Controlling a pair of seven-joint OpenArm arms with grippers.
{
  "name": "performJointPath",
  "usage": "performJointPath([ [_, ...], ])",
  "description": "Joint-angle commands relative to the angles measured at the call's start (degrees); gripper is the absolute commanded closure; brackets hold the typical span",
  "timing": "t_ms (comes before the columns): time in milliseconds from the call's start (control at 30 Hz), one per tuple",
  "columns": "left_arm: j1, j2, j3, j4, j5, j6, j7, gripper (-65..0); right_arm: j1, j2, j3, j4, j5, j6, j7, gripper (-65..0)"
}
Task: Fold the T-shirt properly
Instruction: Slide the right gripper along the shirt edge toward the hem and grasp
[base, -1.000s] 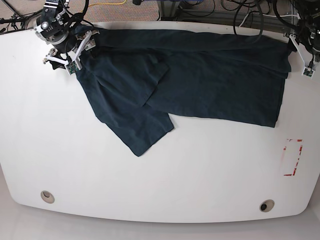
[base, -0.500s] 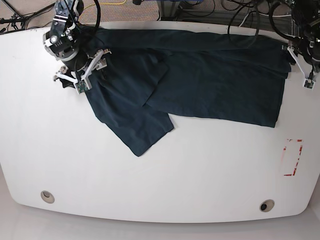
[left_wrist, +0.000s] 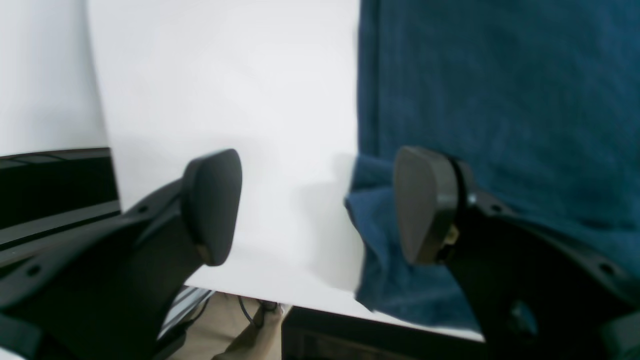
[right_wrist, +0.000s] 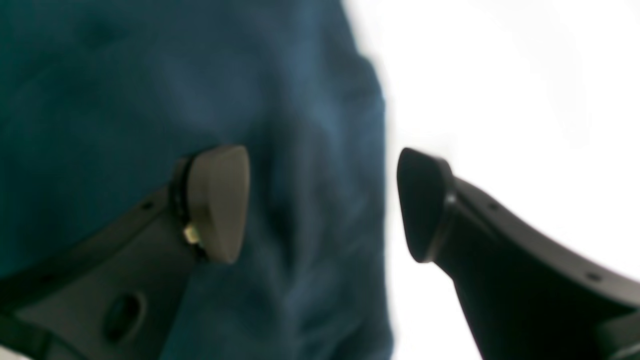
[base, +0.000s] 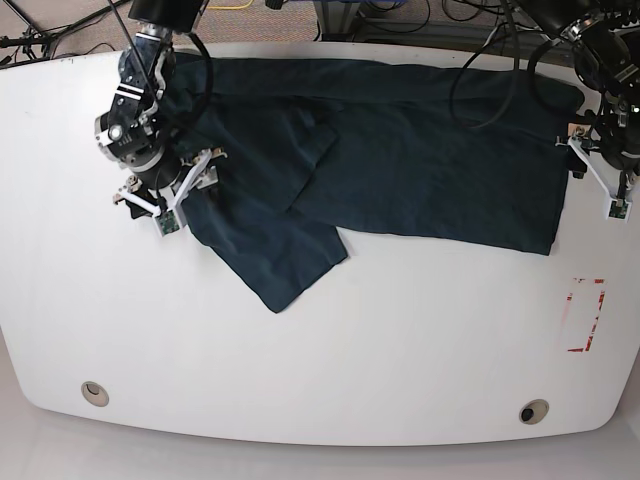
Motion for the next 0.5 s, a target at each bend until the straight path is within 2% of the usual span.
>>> performJointPath([
  [0, -1.37, -0.83, -0.02, 0.96, 0.12, -0.03, -0.39, -44.4, 4.1, 1.06, 1.65, -2.83, 0.69, -0.03, 1.35, -44.4],
  [167, -1.29, -1.1, 0.16, 0.87, 0.12, -0.03, -0.39, -44.4, 8.58, 2.99, 2.62, -9.42, 0.86, -0.03, 1.53, -44.4],
  [467, -0.94, -1.27, -0.28, 0.87, 0.12, -0.03, -0.48, -44.4, 10.61, 2.99, 2.53, -18.39, 0.86, -0.03, 6.1, -44.4],
])
